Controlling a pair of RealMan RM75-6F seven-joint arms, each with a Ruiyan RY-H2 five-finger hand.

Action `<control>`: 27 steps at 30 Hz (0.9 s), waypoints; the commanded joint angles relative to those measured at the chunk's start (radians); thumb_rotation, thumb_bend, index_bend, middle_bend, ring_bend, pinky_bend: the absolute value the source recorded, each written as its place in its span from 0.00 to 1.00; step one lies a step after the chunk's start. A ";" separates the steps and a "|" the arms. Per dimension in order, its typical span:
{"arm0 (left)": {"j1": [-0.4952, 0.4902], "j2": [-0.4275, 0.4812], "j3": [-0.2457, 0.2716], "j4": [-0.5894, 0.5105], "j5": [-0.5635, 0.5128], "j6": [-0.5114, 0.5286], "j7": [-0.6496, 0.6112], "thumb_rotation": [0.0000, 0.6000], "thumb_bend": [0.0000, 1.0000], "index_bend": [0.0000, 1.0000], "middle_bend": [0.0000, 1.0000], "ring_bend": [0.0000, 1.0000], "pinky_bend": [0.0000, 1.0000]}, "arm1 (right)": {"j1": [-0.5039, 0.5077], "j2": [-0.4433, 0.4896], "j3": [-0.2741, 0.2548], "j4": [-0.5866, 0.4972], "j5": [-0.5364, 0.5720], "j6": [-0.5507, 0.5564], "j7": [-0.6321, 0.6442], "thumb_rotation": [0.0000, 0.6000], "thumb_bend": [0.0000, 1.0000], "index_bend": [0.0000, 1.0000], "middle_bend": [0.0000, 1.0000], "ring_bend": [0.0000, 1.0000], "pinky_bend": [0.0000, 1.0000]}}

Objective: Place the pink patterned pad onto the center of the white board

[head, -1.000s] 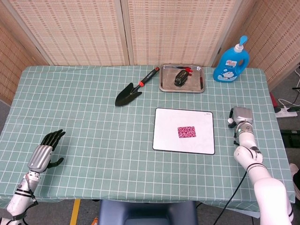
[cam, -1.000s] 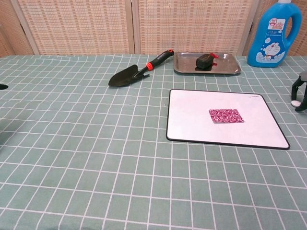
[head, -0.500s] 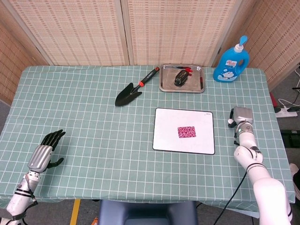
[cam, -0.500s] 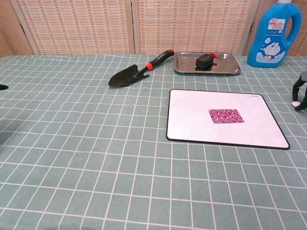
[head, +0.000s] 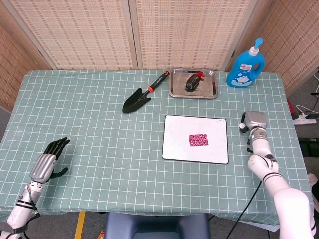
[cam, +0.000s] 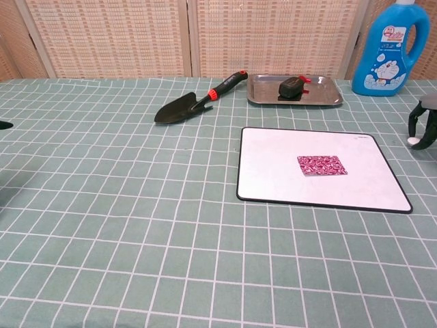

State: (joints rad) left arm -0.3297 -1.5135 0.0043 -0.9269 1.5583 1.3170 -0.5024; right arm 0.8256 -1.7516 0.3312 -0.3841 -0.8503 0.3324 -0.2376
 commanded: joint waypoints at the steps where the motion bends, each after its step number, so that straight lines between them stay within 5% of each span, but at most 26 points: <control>1: -0.001 0.000 -0.001 0.000 0.000 0.000 0.001 1.00 0.22 0.00 0.00 0.00 0.00 | -0.003 0.035 -0.003 -0.096 -0.006 0.057 -0.022 1.00 0.28 0.53 0.99 0.95 1.00; 15: 0.000 0.017 -0.015 -0.006 -0.013 0.006 -0.067 1.00 0.22 0.00 0.00 0.00 0.00 | -0.021 0.165 -0.068 -0.679 0.060 0.385 -0.301 1.00 0.29 0.54 0.99 0.95 1.00; 27: 0.001 0.039 -0.020 -0.023 -0.020 0.002 -0.076 1.00 0.22 0.00 0.00 0.00 0.00 | -0.005 0.154 -0.119 -0.814 0.153 0.471 -0.399 1.00 0.31 0.54 0.99 0.95 1.00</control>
State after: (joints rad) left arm -0.3287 -1.4752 -0.0157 -0.9494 1.5378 1.3187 -0.5787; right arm 0.8189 -1.5959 0.2146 -1.1957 -0.6995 0.8016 -0.6367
